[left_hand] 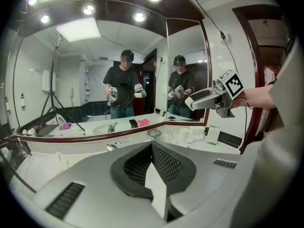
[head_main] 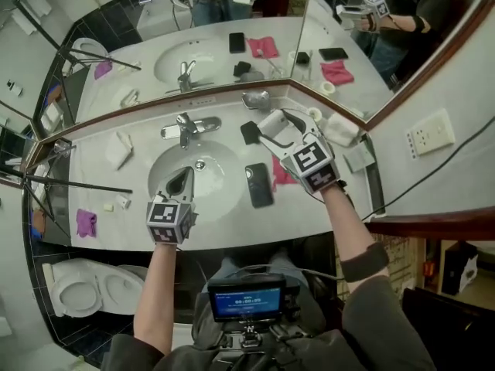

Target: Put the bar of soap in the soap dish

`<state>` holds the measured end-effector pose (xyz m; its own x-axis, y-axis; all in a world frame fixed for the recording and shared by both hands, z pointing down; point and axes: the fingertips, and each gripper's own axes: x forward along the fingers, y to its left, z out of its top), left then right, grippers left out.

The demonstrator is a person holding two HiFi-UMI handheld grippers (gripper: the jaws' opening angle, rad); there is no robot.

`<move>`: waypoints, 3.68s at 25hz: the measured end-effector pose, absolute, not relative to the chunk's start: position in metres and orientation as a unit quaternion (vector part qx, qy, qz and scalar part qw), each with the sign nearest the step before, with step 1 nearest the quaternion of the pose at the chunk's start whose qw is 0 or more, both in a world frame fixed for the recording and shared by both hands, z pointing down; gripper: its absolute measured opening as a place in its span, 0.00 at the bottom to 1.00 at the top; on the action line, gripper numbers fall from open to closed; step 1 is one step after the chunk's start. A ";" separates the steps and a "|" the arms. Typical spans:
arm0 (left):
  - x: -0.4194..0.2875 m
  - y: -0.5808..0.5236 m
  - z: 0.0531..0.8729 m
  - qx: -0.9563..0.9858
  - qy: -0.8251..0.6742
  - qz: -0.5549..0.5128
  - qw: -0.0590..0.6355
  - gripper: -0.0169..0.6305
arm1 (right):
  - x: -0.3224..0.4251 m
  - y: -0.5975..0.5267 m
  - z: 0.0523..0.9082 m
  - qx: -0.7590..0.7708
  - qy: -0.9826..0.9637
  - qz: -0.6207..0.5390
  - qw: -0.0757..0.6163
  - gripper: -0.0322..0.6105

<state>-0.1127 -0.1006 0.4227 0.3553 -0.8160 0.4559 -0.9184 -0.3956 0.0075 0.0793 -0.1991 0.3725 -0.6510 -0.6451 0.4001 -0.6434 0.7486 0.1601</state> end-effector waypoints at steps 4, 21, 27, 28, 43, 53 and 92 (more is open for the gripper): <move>-0.100 -0.098 0.423 0.819 -0.523 0.198 0.129 0.03 | 0.095 -0.171 0.389 0.346 -0.906 -0.013 0.242 0.57; -0.042 -0.098 0.447 0.838 -0.482 0.225 0.118 0.03 | 0.194 -0.094 0.569 0.285 -0.847 0.006 0.449 0.57; -0.018 -0.096 0.470 0.838 -0.471 0.243 0.129 0.03 | 0.216 -0.080 0.629 0.245 -0.834 0.020 0.495 0.57; -0.017 -0.097 0.472 0.836 -0.474 0.246 0.130 0.03 | 0.218 -0.079 0.637 0.239 -0.833 0.026 0.499 0.57; -0.018 -0.094 0.487 0.827 -0.481 0.255 0.138 0.03 | 0.225 -0.046 0.727 0.175 -0.809 0.078 0.556 0.60; -0.021 -0.093 0.483 0.828 -0.486 0.245 0.138 0.03 | 0.227 -0.042 0.726 0.180 -0.808 0.080 0.556 0.65; -0.102 -0.050 0.430 0.871 -0.444 0.193 0.085 0.03 | 0.226 -0.036 0.522 0.564 -0.747 0.278 0.215 0.08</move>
